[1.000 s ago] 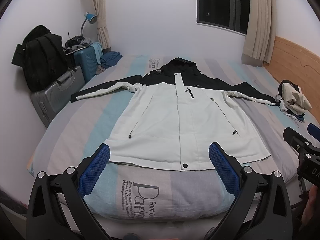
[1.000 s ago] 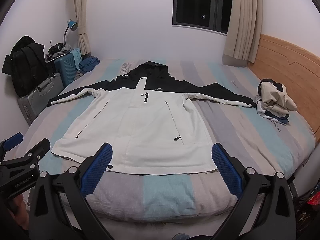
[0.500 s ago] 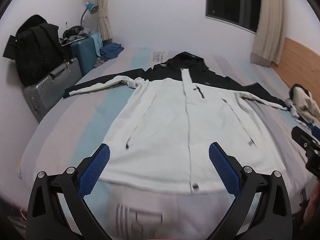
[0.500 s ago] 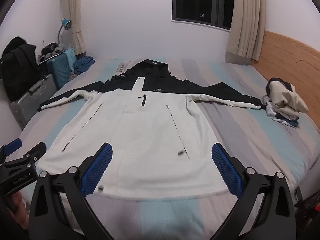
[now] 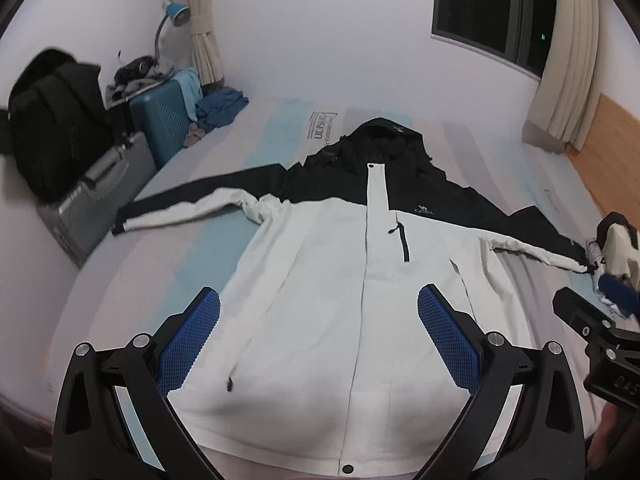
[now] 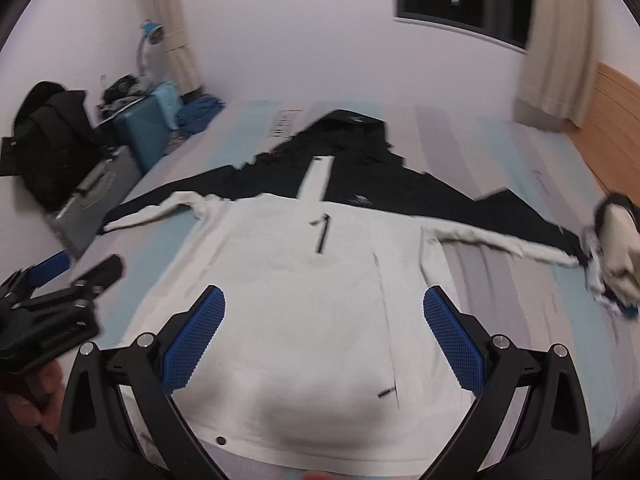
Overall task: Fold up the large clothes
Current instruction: 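Move the right gripper over the jacket toward the black sleeve cuff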
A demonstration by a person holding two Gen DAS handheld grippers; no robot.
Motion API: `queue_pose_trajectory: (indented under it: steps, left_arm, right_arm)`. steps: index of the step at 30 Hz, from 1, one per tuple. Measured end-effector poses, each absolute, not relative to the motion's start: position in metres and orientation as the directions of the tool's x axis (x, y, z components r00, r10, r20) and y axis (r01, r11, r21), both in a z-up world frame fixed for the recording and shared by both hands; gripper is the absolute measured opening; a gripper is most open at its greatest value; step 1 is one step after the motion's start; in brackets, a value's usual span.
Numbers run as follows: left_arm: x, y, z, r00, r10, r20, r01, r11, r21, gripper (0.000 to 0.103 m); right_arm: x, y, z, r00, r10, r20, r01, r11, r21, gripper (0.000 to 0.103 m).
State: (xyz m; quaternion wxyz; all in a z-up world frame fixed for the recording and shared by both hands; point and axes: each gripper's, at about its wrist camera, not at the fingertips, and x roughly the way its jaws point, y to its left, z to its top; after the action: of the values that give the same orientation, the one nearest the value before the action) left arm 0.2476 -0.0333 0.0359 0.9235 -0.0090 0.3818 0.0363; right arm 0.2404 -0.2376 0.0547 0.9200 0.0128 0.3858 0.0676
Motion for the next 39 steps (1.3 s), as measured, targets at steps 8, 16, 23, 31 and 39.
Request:
queue_pose_trajectory:
  steps: [8, 16, 23, 31, 39]
  left_arm:
    - [0.311, -0.044, 0.064, 0.649, 0.102, -0.754, -0.085, 0.995, 0.061, 0.097]
    - [0.429, -0.018, 0.048, 0.594, 0.055, -0.802, -0.064, 0.998, 0.021, 0.097]
    - [0.514, -0.022, 0.019, 0.603, 0.013, -0.797, -0.016, 1.000, 0.004, 0.097]
    - [0.586, -0.039, -0.036, 0.590, 0.030, -0.807, -0.012, 1.000, 0.029, 0.097]
    - [0.650, -0.073, -0.096, 0.561, 0.050, -0.826, 0.010, 0.998, 0.067, 0.097]
  right_arm:
    - [0.307, -0.242, 0.090, 0.650, 0.145, -0.745, -0.131, 0.988, 0.079, 0.096]
    - [0.412, -0.245, 0.071, 0.612, 0.105, -0.784, -0.056, 0.994, 0.089, 0.096]
    - [0.497, -0.265, 0.017, 0.556, 0.045, -0.830, 0.033, 0.997, 0.076, 0.096]
    - [0.563, -0.315, -0.053, 0.544, -0.002, -0.839, 0.097, 0.993, 0.061, 0.096]
    - [0.599, -0.409, -0.118, 0.535, -0.129, -0.835, 0.172, 0.984, -0.042, 0.096]
